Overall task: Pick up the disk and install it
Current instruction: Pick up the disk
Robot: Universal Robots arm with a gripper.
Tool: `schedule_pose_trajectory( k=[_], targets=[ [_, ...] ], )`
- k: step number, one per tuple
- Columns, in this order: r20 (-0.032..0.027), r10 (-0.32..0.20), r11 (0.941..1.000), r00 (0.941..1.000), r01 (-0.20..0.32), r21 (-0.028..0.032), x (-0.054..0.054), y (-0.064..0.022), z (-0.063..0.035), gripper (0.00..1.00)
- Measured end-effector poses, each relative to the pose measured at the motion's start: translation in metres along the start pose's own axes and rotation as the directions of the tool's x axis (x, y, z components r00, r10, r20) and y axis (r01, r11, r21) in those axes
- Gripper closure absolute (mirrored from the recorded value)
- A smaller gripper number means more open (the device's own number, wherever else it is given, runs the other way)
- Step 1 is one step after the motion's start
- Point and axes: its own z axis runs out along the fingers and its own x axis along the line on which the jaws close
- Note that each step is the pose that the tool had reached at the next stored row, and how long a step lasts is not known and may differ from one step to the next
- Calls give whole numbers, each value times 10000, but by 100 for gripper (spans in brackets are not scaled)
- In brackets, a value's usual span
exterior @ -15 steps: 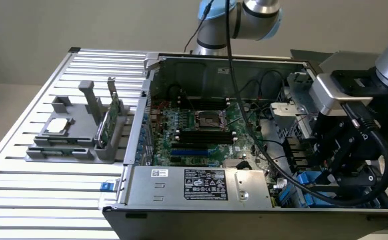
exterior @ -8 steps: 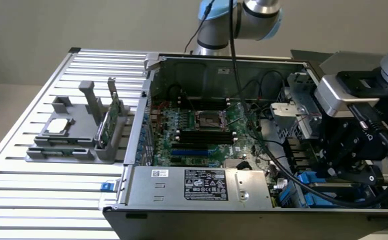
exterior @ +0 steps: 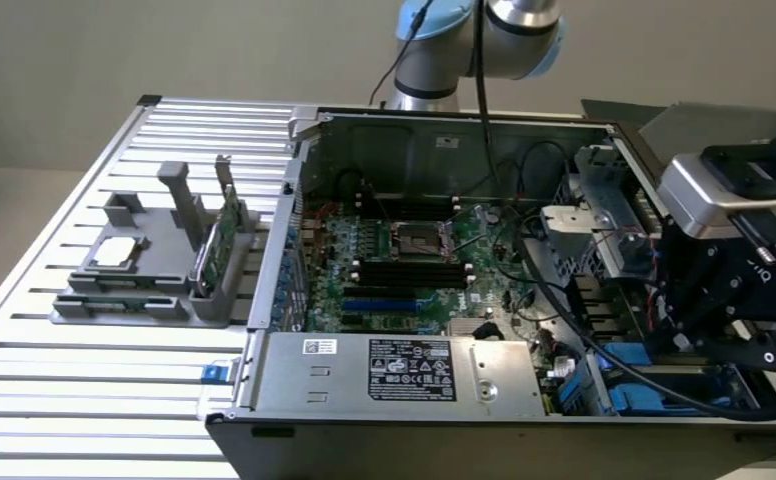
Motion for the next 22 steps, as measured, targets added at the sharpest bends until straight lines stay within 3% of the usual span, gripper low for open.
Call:
schedule_pose_trajectory(
  k=[5,11,15,22],
  targets=[
    [-10,-188,9998,9998,188,1,4,-76,31,89],
    [-23,-312,9995,9995,312,0,4,-92,125,89],
    [-32,-337,9994,9994,337,0,4,-94,137,89],
    [-108,-366,9993,9993,366,-7,5,-95,156,89]
  ],
)
